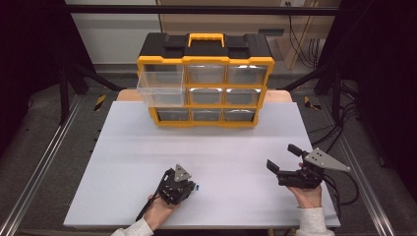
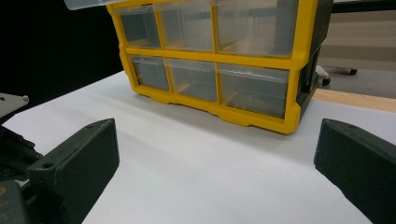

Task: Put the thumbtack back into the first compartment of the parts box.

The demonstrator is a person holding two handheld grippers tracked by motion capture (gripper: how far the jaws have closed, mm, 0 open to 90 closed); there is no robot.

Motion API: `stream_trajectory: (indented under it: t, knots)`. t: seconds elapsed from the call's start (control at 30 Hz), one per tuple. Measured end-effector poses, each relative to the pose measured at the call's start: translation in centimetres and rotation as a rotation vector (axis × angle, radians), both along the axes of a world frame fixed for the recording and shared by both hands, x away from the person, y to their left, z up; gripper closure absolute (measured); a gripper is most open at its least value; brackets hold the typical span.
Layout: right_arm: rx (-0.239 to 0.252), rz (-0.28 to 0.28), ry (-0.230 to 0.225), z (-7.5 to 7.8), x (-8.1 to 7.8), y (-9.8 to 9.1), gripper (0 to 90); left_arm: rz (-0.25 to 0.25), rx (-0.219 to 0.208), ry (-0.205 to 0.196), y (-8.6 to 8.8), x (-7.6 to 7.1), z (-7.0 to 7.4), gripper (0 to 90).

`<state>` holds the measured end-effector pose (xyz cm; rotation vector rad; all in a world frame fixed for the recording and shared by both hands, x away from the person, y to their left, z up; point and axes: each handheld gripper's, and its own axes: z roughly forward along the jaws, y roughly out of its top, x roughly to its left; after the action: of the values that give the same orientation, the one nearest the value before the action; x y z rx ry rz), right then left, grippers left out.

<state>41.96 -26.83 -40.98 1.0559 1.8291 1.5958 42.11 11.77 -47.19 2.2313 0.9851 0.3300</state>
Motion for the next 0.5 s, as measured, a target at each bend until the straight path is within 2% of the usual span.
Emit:
stream_trajectory:
  t: [0.17, 0.5]
  knots:
    - [0.000, 0.001, 0.002, 0.0, 0.0, 0.0, 0.5, -0.011, -0.001, -0.002, 0.2, 0.0, 0.3, 85.1]
    - [-0.005, 0.001, 0.000, 0.0, 0.0, 0.0, 0.5, 0.000, -0.043, -0.020, 1.4, 0.2, 1.7, 85.1]
